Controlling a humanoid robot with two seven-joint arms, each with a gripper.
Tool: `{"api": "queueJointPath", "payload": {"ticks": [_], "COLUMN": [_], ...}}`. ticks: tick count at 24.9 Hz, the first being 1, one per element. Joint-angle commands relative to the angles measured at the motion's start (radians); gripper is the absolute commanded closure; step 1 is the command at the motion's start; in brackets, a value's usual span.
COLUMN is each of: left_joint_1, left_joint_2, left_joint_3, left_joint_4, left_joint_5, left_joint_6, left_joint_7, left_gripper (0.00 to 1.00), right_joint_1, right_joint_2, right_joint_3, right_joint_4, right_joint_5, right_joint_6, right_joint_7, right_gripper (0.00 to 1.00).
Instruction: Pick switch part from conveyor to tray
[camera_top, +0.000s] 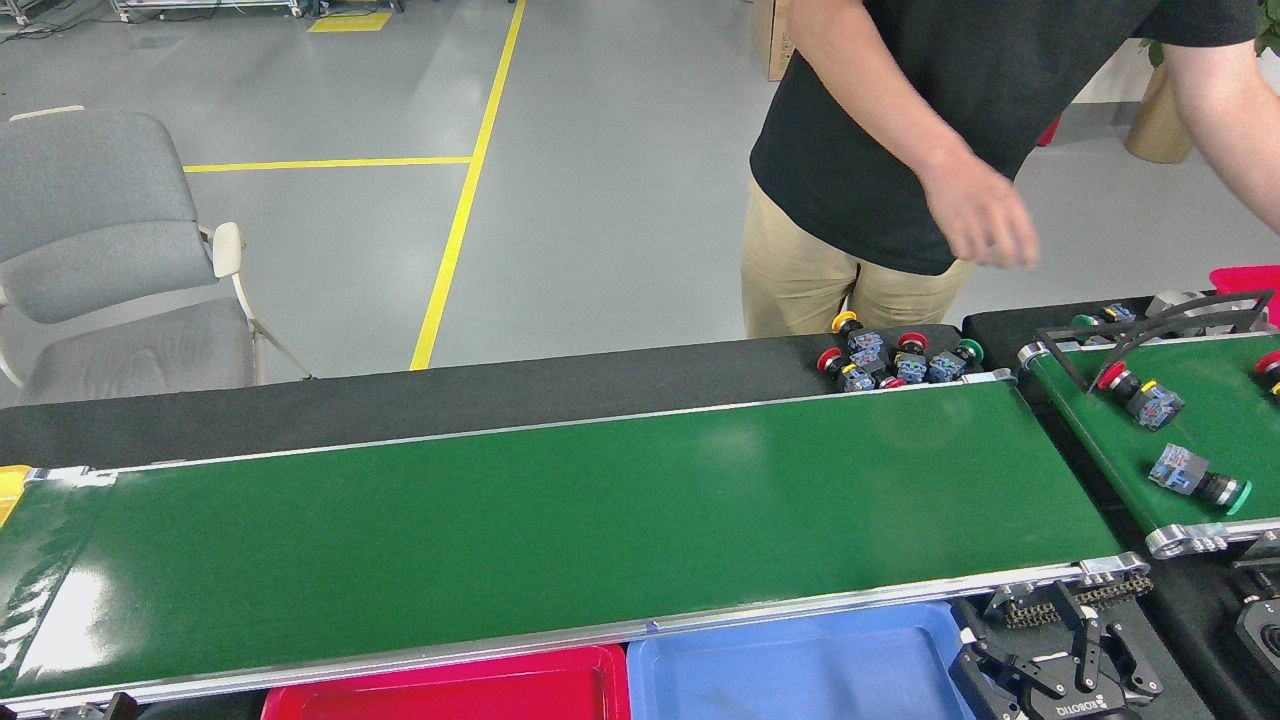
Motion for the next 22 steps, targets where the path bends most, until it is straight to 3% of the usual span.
{"api": "queueJointPath", "payload": {"ticks": [1, 11, 22], "left_joint_1": [-0.005, 0.01, 0.007], "left_joint_2": [0.008, 0.006, 0.008], "left_joint_3": [0.013, 0.021, 0.013], "left_joint_4": [-0.01, 0.016, 0.012], "left_joint_5": [0.004, 0.005, -0.006], "left_joint_6": [0.003, 0.014, 0.142], "left_joint_7": [-0.001, 0.004, 0.001], "left_gripper": [0.0, 0.0, 0.0], "right_joint_1": [0.002, -0.001, -0.044], "right_joint_2": [0.003, -0.001, -0.012], "right_joint_3": [-0.004, -0.018, -0.041], "right_joint_4": [-0.011, 0.003, 0.061], "right_joint_5": [0.001, -0.003, -0.003], "right_joint_6": [-0.005, 0.003, 0.017], "right_joint_7": [0.006, 0.012, 0.081], "right_gripper": [0.0, 0.0, 0.01]}}
